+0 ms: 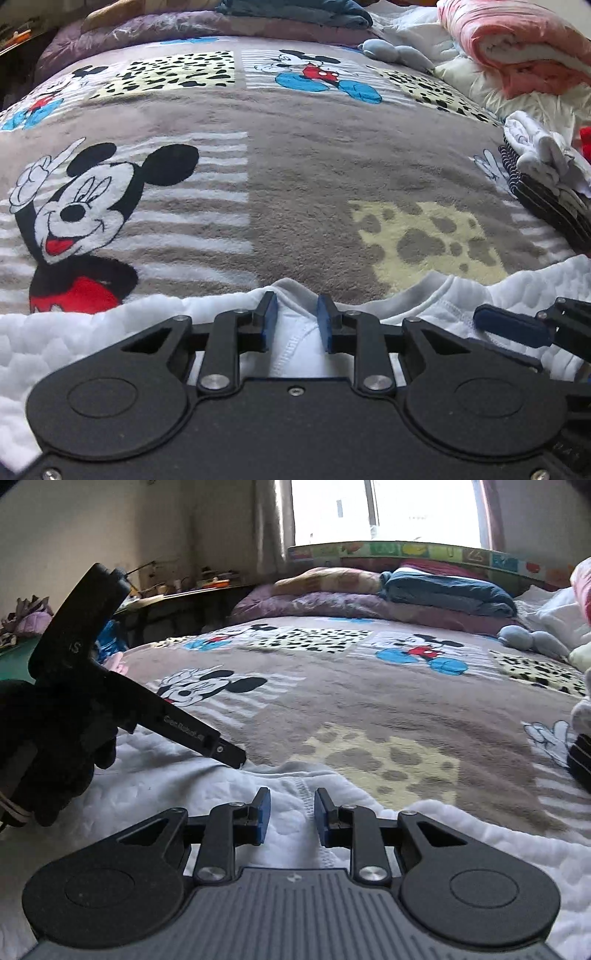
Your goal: Fold clothes
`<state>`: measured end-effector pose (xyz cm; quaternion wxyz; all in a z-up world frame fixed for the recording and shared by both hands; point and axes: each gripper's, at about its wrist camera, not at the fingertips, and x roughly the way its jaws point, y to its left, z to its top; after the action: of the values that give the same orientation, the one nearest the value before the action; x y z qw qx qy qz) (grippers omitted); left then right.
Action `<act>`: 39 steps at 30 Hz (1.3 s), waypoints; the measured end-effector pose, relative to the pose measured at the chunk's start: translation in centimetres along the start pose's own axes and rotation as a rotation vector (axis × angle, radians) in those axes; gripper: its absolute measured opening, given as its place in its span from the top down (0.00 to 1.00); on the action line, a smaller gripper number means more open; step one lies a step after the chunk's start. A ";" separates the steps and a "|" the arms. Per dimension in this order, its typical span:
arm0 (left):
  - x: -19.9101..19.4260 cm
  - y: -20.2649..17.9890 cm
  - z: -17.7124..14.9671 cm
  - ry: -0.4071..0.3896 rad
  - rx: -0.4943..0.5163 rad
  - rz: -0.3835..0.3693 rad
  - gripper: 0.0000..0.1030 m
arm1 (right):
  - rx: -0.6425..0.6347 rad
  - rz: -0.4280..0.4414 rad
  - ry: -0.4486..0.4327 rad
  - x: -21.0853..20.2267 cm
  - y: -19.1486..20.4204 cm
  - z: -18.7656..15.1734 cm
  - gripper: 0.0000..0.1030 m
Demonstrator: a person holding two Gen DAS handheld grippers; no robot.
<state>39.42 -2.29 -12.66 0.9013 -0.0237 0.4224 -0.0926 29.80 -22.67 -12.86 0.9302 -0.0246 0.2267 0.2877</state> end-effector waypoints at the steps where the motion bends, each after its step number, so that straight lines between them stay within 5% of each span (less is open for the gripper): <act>1: -0.4 0.1 0.1 -0.002 0.001 -0.007 0.75 | 0.004 -0.006 -0.001 0.0 0.0 -0.2 0.74; 5: -4.6 2.7 -1.5 -0.088 -0.058 -0.039 0.58 | -0.005 -0.024 -0.009 -0.6 0.1 -0.2 0.73; 11: -11.6 9.2 -5.1 -0.234 -0.209 -0.033 0.55 | -0.096 0.008 0.004 -1.9 2.5 1.4 0.73; 15: -15.0 16.4 -9.7 -0.312 -0.421 0.020 0.54 | -0.164 0.035 0.025 -2.5 5.1 2.5 0.73; 20: -15.2 23.8 -13.3 -0.313 -0.696 0.062 0.54 | -0.167 0.072 0.079 -0.7 7.7 4.1 0.73; 24: -14.4 26.7 -13.5 -0.337 -0.831 -0.017 0.50 | -0.071 0.123 0.125 3.0 8.9 5.5 0.73; 32: -12.4 28.6 -12.7 -0.371 -0.863 -0.085 0.50 | 0.187 0.120 0.183 10.1 8.1 5.9 0.73; 35: -12.3 28.2 -12.7 -0.369 -0.810 -0.100 0.67 | 0.337 0.105 0.168 11.3 6.6 5.3 0.73; 36: -12.2 27.9 -12.7 -0.364 -0.791 -0.106 0.92 | 0.379 0.100 0.167 11.7 6.1 5.1 0.73; 39: -13.1 27.7 -13.1 -0.398 -0.757 -0.111 0.95 | 0.409 0.077 0.190 12.9 5.9 4.6 0.76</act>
<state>25.26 27.83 -14.55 0.8867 -0.3927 0.2428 0.0267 37.89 -10.19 -13.81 0.8786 0.1463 0.3675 0.2676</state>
